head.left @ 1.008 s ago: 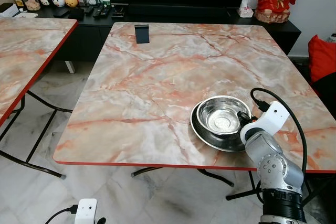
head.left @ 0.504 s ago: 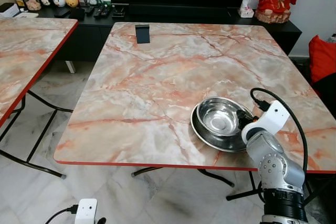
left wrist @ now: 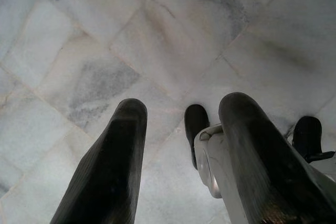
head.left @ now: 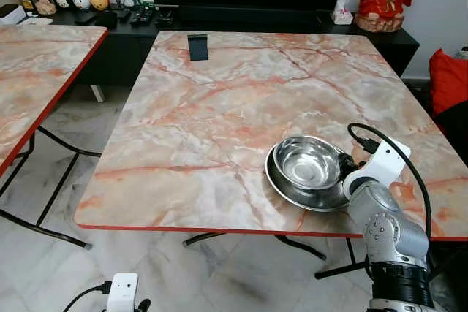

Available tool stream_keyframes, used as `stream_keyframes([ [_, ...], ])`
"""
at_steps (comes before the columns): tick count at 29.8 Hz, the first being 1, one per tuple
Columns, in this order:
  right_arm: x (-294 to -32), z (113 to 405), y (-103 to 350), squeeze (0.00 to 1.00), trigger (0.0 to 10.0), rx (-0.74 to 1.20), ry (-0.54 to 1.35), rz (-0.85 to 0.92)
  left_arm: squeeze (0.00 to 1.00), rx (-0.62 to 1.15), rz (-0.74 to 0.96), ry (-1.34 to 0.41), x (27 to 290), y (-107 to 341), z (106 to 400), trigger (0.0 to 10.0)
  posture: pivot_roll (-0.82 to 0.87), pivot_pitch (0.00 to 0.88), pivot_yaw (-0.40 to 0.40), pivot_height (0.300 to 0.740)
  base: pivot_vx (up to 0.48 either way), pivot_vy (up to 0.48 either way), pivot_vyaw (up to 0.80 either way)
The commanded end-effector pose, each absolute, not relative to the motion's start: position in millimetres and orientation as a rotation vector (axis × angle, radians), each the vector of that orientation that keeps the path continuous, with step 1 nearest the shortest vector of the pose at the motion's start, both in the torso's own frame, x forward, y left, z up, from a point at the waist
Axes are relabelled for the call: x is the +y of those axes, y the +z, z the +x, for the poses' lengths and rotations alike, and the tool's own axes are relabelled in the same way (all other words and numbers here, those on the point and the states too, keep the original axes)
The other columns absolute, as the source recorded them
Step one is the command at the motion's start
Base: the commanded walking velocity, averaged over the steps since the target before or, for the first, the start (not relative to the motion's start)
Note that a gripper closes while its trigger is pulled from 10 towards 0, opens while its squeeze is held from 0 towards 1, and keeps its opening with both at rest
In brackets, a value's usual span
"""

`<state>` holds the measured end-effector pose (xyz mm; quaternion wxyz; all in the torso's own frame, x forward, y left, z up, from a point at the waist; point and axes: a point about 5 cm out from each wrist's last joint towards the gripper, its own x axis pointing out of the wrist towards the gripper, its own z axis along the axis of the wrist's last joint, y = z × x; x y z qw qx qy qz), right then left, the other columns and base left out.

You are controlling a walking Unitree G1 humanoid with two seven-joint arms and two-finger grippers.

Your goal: Setting the table

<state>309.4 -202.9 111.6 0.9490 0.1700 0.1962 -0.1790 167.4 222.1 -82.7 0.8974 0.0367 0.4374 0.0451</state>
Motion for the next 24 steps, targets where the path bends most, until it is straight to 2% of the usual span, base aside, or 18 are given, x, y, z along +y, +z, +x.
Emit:
stream_keyframes([
  [1,-205.8,310.0,112.3,0.0,10.0,0.411,-0.377,0.328,0.0,0.926,0.082,0.087,220.6,-84.8,164.3,10.0,-0.07,0.0,-0.037,0.74,0.0,0.0,0.0],
  [24,-216.2,306.8,115.3,0.0,10.0,0.397,-0.433,0.18,0.0,0.926,0.074,0.087,218.5,-85.5,163.7,10.0,-0.07,0.0,-0.038,0.74,0.0,0.0,0.0],
])
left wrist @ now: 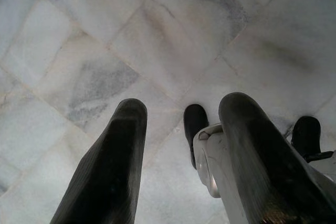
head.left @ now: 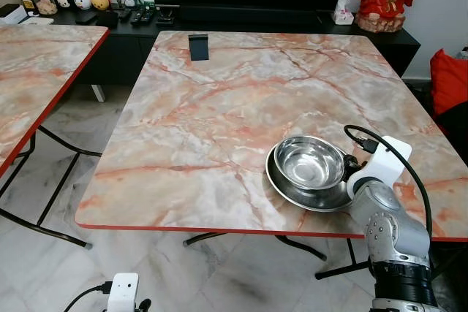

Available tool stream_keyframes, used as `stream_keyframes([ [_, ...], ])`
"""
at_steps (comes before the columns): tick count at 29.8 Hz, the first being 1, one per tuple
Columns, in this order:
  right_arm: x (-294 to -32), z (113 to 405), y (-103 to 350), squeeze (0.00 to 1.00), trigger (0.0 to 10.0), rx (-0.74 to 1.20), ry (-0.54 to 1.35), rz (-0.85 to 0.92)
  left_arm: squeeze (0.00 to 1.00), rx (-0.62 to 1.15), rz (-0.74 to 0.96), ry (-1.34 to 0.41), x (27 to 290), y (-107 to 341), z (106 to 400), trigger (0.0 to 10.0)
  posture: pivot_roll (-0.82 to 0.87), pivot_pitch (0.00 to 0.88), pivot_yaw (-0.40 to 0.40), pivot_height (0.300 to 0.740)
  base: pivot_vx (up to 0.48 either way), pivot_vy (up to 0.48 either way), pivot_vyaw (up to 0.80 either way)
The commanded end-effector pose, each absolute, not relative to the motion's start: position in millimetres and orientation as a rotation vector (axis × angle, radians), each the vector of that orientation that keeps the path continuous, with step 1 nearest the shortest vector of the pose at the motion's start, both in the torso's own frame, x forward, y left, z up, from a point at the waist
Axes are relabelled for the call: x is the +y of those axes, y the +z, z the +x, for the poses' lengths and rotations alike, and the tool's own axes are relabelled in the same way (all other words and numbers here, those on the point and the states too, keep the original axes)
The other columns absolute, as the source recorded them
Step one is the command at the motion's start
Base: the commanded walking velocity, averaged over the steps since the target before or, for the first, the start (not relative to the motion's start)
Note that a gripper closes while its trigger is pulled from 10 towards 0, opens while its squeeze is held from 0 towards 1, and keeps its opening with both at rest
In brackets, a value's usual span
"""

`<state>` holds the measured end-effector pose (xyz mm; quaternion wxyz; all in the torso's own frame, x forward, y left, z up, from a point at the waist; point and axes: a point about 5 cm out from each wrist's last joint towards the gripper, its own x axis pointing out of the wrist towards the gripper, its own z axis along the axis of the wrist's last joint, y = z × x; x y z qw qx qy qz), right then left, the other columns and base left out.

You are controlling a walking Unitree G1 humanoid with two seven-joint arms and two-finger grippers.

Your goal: Setting the table

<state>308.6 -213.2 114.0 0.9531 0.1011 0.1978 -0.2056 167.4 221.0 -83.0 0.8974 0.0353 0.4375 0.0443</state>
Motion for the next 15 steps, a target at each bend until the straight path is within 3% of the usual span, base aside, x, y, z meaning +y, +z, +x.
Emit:
stream_keyframes([
  [1,-218.3,305.9,115.6,0.0,10.0,0.392,-0.442,0.17,0.0,0.926,0.076,0.085,218.4,-85.5,163.6,10.0,-0.07,0.0,-0.038,0.74,0.0,0.0,0.0],
  [15,-201.4,316.7,129.6,0.0,10.0,0.285,-0.336,0.28,0.0,0.922,0.081,0.093,220.9,-84.7,164.2,10.0,-0.07,0.0,-0.036,0.74,0.0,0.0,0.0],
])
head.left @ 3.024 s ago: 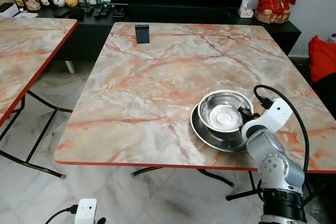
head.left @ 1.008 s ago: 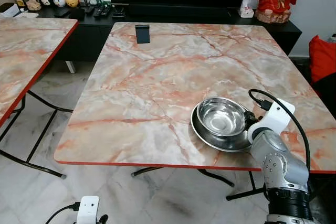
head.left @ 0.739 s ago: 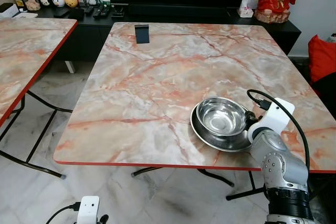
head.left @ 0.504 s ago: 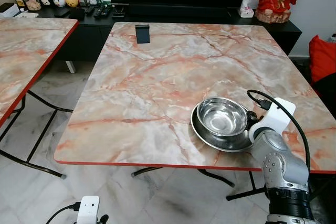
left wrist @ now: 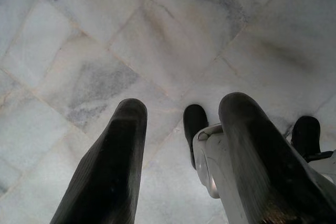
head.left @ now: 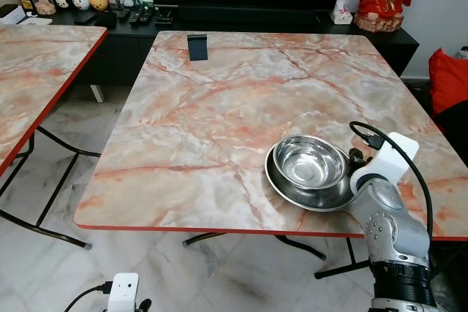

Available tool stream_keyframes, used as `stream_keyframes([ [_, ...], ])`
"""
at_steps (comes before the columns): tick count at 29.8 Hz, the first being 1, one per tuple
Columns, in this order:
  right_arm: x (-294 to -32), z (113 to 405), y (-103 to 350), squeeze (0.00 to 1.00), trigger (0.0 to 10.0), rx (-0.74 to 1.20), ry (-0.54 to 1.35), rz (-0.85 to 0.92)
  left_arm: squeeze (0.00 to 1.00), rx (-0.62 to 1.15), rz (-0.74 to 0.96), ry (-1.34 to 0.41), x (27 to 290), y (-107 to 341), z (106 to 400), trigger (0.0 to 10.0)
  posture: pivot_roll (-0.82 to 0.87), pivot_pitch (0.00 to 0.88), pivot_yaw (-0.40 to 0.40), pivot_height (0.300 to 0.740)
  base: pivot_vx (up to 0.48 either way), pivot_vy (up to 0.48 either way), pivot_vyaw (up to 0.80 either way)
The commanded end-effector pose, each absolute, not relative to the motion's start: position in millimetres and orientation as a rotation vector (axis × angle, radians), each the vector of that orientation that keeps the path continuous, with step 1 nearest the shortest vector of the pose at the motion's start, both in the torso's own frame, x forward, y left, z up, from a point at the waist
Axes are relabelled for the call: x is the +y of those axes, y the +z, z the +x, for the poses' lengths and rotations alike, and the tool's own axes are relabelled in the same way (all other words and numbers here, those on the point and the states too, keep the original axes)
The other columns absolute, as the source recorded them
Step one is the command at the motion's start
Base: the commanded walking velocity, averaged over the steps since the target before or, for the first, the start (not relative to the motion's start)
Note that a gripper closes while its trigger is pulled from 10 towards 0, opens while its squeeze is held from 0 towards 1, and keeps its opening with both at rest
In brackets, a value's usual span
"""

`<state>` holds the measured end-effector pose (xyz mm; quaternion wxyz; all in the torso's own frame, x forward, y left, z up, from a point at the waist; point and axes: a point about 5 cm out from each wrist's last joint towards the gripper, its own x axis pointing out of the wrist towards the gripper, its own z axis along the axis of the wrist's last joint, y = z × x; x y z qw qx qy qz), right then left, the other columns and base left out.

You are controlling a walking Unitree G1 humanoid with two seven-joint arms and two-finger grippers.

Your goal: Setting the table

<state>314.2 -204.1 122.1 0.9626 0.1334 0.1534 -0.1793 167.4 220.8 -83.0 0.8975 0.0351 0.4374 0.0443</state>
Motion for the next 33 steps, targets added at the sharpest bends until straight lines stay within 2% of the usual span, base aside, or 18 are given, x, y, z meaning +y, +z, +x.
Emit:
stream_keyframes([
  [1,-198.6,316.9,128.0,0.0,10.0,0.298,-0.314,0.277,0.0,0.922,0.081,0.094,221.3,-84.6,164.1,10.0,-0.07,0.0,-0.035,0.74,0.0,0.0,0.0],
  [12,-189.2,315.3,117.2,0.0,10.0,0.386,-0.232,0.219,0.0,0.921,0.078,0.09,220.7,-84.2,165.6,10.0,-0.07,0.0,-0.037,0.74,0.0,0.0,0.0],
  [33,-203.6,309.4,111.2,0.0,10.0,0.428,-0.316,0.141,0.0,0.938,0.07,0.085,221.0,-85.9,162.0,10.0,-0.08,0.0,-0.032,0.74,0.0,0.0,0.0],
])
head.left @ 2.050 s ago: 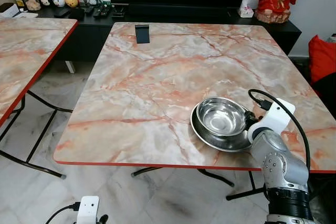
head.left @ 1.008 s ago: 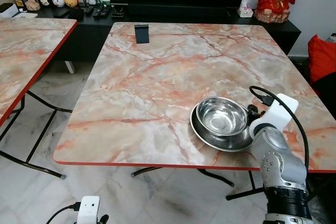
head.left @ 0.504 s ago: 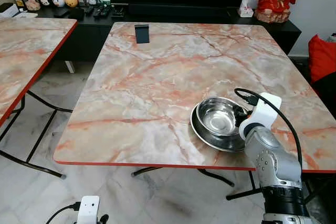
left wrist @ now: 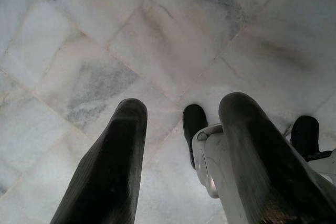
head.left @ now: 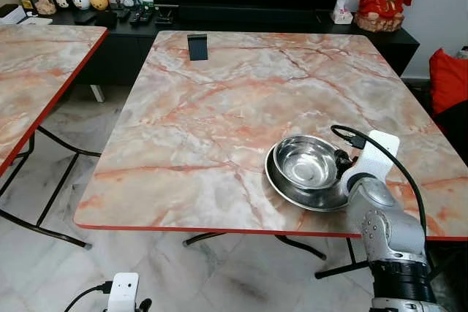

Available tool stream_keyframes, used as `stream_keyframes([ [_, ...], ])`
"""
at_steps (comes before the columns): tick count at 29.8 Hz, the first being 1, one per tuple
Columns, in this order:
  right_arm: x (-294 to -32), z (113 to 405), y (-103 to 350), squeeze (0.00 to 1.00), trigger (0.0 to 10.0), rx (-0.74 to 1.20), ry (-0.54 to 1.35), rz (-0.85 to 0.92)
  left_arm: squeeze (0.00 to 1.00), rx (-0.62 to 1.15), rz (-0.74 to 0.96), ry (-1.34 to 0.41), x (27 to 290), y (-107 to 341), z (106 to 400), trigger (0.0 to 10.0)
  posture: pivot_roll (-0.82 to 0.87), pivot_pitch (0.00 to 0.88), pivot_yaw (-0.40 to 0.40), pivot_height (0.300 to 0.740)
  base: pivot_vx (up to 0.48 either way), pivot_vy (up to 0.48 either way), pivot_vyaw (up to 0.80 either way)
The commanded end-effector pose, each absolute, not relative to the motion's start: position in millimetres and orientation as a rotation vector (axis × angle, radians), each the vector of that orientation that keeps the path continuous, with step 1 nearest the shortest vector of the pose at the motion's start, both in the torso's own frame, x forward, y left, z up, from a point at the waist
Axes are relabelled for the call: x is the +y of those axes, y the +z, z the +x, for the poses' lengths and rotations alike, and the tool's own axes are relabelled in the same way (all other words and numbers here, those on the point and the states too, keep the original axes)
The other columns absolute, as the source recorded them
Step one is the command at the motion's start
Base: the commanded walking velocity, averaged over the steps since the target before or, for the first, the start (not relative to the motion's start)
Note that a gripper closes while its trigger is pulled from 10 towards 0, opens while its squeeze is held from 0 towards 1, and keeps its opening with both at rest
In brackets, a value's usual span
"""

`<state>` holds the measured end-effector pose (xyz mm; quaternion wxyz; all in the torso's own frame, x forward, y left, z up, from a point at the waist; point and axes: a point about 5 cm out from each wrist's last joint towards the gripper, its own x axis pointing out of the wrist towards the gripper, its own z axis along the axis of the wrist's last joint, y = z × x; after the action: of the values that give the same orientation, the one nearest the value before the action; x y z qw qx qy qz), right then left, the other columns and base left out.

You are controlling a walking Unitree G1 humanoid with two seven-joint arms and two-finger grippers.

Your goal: Setting the table

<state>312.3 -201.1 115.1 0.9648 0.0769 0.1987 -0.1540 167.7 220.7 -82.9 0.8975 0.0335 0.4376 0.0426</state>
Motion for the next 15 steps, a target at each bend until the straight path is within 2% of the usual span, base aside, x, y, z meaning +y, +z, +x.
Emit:
stream_keyframes([
  [1,-203.2,309.3,110.5,0.0,10.0,0.432,-0.313,0.142,0.0,0.938,0.07,0.085,221.0,-85.9,162.0,10.0,-0.08,0.0,-0.032,0.74,0.0,0.0,0.0],
  [15,-204.2,307.9,105.6,0.0,10.0,0.456,-0.316,0.114,0.0,0.944,0.07,0.082,220.5,-86.3,161.7,10.0,-0.08,0.0,-0.03,0.74,0.0,0.0,0.0],
])
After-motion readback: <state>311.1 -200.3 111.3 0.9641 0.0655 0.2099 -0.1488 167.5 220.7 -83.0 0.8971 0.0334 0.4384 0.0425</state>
